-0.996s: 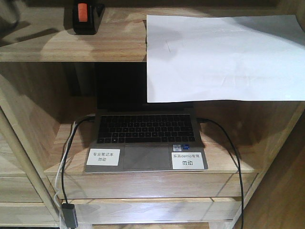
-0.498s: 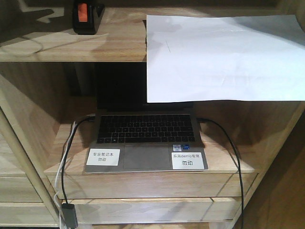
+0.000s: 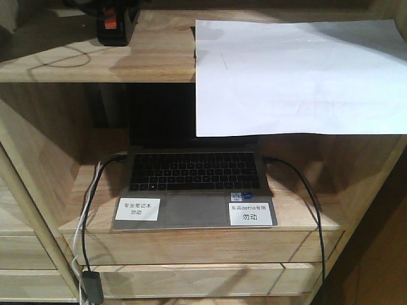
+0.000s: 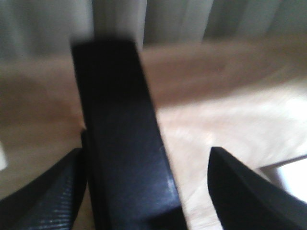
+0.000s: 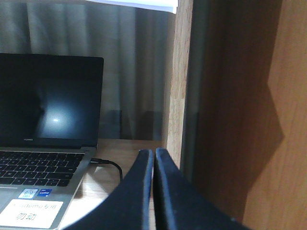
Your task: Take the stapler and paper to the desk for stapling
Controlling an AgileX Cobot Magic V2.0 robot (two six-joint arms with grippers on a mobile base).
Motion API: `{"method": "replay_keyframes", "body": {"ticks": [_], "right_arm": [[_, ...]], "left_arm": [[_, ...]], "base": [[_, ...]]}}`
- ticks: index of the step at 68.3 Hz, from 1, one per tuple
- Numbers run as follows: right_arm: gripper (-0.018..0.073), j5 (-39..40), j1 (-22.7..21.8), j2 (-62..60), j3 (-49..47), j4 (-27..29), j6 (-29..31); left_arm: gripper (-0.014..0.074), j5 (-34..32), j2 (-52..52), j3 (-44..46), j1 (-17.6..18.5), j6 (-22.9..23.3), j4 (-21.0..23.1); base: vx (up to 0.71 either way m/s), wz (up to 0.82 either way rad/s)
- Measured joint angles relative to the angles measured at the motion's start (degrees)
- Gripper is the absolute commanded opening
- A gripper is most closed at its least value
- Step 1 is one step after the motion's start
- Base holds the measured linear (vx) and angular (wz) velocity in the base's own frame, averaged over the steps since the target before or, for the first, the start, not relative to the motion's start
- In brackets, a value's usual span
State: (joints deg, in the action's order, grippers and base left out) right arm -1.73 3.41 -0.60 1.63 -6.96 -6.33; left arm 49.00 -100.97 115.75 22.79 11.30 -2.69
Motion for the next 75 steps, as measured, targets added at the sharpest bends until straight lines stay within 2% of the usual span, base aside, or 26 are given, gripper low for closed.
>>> {"method": "replay_keyframes", "body": {"ticks": [3, 17, 37, 53, 61, 75], "right_arm": [[-0.0009, 0.0, 0.0, 0.0, 0.0, 0.0, 0.0], [-0.0009, 0.0, 0.0, 0.0, 0.0, 0.0, 0.0], [-0.0009, 0.0, 0.0, 0.0, 0.0, 0.0, 0.0], [-0.0009, 0.0, 0.0, 0.0, 0.0, 0.0, 0.0], [-0.0009, 0.0, 0.0, 0.0, 0.0, 0.0, 0.0], [-0.0009, 0.0, 0.0, 0.0, 0.0, 0.0, 0.0]], "left_arm": [[0.0393, 0.06, -0.24, 0.0, 0.0, 0.41, -0.07], [-0.001, -0.57, -0.14, 0.0, 0.0, 1.56, -2.04], [-0.0006, -0.7, 2.09, -0.05, 0.07, 1.56, -2.42], [-0.0006, 0.72, 8.88, -1.1, 0.73, -2.23, -2.5], [-0.0006, -1.04, 15.4, -8.75, 0.73, -2.87, -2.56], [-0.0006, -9.69, 31.18, -28.34, 0.73, -3.37, -0.45]], "base": [[0.0, 0.0], [0.0, 0.0], [0.0, 0.0], [0.0, 0.0], [0.0, 0.0], [0.0, 0.0]]}}
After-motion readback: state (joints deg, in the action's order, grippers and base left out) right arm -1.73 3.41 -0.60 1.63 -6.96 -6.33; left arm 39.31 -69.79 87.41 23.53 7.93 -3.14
